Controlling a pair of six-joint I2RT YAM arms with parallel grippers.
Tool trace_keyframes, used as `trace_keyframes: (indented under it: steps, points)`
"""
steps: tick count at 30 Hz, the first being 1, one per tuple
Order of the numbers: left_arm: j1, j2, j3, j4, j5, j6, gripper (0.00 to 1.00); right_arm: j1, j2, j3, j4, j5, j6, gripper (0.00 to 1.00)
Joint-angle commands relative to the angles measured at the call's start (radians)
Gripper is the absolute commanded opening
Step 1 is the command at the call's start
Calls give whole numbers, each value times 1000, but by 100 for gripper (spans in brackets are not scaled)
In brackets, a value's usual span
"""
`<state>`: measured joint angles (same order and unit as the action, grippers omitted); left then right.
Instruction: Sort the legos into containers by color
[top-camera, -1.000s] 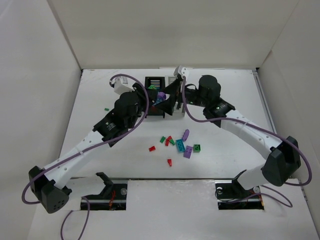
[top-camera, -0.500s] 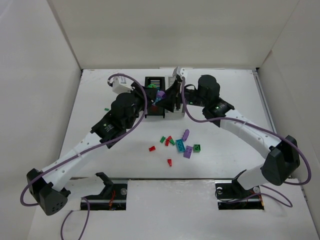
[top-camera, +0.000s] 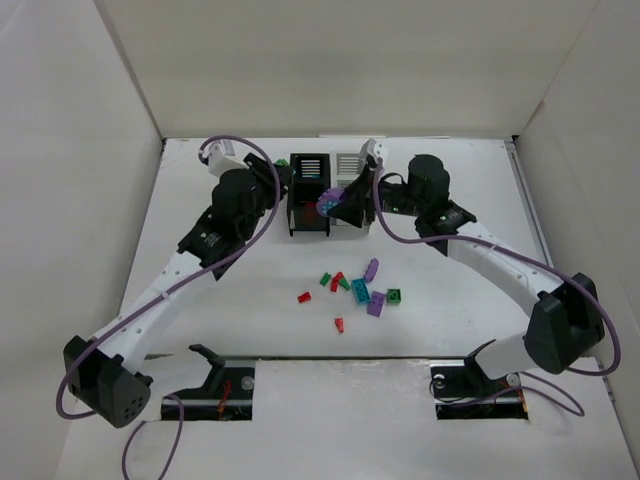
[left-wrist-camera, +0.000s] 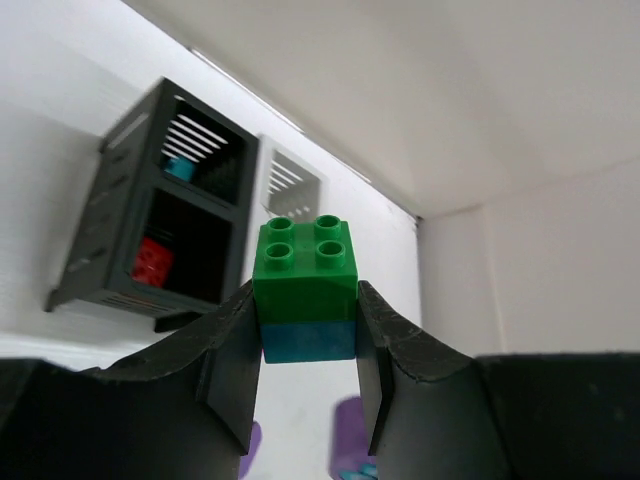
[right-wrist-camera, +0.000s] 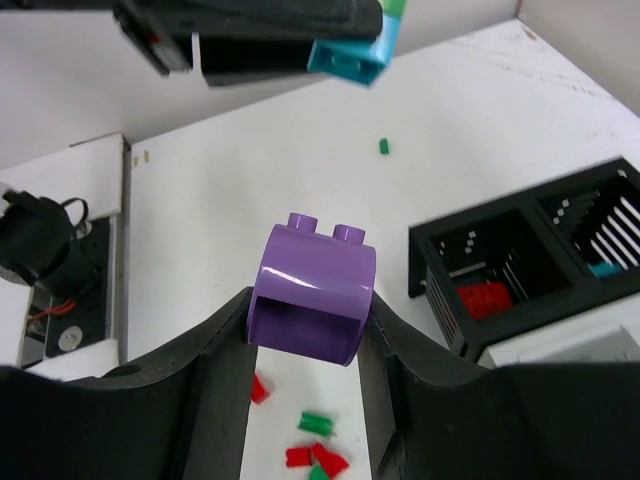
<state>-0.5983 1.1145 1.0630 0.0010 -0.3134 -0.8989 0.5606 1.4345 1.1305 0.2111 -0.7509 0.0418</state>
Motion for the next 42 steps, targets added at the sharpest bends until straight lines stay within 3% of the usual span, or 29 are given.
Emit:
trace_keyframes:
  steps: [1,8,13,20,31,35,42]
  points:
    - [49,28,43,25,62,17,25,-42,-54,-30,43,-41,6,10]
    - [84,114,100,4,72,86,25,-108,-31,-22,43,28,30,10]
    - [94,160,111,-15,86,109,25,-119,119,144,-96,333,32,11]
    - [103,191,111,-27,96,143,25,-119,352,415,-215,613,10,14]
    - [103,240,143,-36,105,181,25,-119,538,584,-280,706,1,25]
    - [103,249,153,-45,114,202,25,-119,547,575,-289,725,1,46]
    - [103,258,153,-15,171,224,25,-119,534,566,-289,705,1,68]
